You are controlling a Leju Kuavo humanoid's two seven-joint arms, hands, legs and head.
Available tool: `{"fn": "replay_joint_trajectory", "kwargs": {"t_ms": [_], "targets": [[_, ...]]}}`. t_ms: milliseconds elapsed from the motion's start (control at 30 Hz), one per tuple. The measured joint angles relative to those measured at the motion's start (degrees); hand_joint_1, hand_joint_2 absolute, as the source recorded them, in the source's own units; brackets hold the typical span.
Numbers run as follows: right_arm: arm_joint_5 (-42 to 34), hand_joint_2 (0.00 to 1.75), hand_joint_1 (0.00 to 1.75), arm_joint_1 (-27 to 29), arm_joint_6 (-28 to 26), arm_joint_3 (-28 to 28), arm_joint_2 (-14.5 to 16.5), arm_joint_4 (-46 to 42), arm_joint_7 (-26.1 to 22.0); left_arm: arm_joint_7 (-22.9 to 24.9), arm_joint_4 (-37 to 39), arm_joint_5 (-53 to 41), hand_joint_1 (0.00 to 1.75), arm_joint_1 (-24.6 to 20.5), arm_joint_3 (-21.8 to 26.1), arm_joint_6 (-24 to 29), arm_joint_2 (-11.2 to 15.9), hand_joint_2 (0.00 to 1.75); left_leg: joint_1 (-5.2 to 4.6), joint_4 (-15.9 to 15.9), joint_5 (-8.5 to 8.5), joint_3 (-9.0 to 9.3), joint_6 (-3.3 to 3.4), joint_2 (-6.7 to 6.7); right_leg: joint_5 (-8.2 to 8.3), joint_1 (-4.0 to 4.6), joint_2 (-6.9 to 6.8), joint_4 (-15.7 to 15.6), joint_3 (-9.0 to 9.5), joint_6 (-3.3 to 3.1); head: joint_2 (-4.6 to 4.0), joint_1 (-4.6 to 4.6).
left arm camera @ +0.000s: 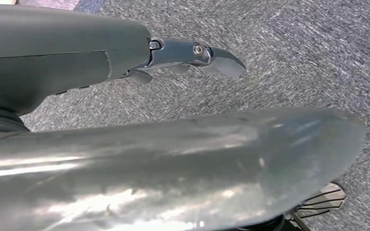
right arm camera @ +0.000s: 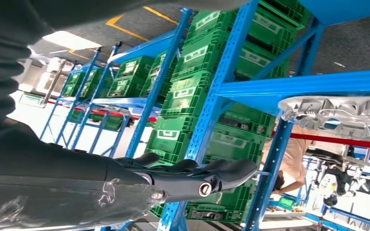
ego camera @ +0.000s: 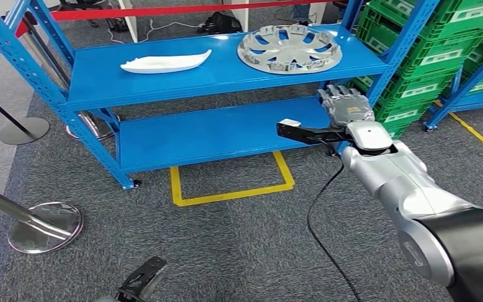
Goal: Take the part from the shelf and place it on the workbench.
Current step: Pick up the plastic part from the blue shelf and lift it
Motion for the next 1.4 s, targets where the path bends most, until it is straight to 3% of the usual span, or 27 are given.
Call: {"fn": "replay_joint_trajectory", "kwargs": {"t_ms": [433, 733, 1067, 1400], "targets": [[-2.04, 1.75, 0.0, -0.02, 1.23, 0.03, 0.16, -0.01, -5.56, -0.04, 0.0, -0.15, 0.0, -0.01, -0.09, -0.04, -0.04, 0.0, 0.01, -0.01, 0.06, -0.02, -0.06, 0.0, 0.02, 0.0, -0.01, 0.05, 0.0, -0.03, 0.0, 0.02], [-2.08, 1.75, 0.0, -0.13, 2.31, 0.85, 2.79, -0.78, -10.08, -0.13, 0.0, -0.18, 0.0, -0.04, -0.38, -0.22, -0.26, 0.0, 0.02, -0.01, 0.06, -0.02, -0.07, 0.0, 0.02, 0.01, 0.0, 0.09, -0.03, -0.03, 0.0, 0.01], [-3.31, 1.75, 0.0, -0.14, 2.74, 2.8, 5.85, -1.92, -12.02, -0.13, 0.0, -0.34, 0.0, -0.07, -0.99, -0.22, -0.54, 0.0, 0.02, -0.01, 0.09, -0.03, -0.11, 0.0, 0.02, 0.01, -0.01, 0.1, -0.05, -0.04, 0.0, 0.0], [-5.43, 1.75, 0.0, -0.14, 2.93, 5.16, 6.67, -2.54, -12.03, -0.03, 0.0, -0.32, 0.0, -0.07, -0.99, 0.43, -0.62, 0.0, 0.02, -0.01, 0.09, -0.04, -0.11, 0.0, 0.02, 0.01, -0.01, 0.1, -0.06, -0.05, 0.0, 0.01]]}}
